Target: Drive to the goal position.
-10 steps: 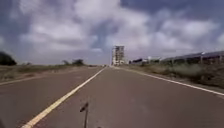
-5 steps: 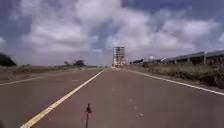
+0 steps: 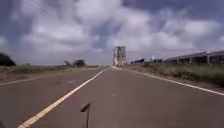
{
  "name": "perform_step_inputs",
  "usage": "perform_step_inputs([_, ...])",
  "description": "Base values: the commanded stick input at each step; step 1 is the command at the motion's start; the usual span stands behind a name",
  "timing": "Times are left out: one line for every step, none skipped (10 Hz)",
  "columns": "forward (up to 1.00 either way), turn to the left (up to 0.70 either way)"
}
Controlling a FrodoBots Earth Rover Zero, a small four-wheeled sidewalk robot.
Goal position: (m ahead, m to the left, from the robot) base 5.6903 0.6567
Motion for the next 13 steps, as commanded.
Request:
perform_step_inputs([1.0, 0.0])
perform_step_inputs([1.0, 0.0])
perform_step_inputs([1.0, 0.0])
perform_step_inputs([1.0, 0.0])
perform_step_inputs([1.0, 0.0])
perform_step_inputs([1.0, 0.0])
perform_step_inputs([1.0, 0.0])
perform_step_inputs([1.0, 0.0])
perform_step_inputs([1.0, 0.0])
perform_step_inputs([1.0, 0.0])
perform_step_inputs([1.0, 0.0])
perform_step_inputs([1.0, 0.0])
perform_step_inputs([1.0, 0.0])
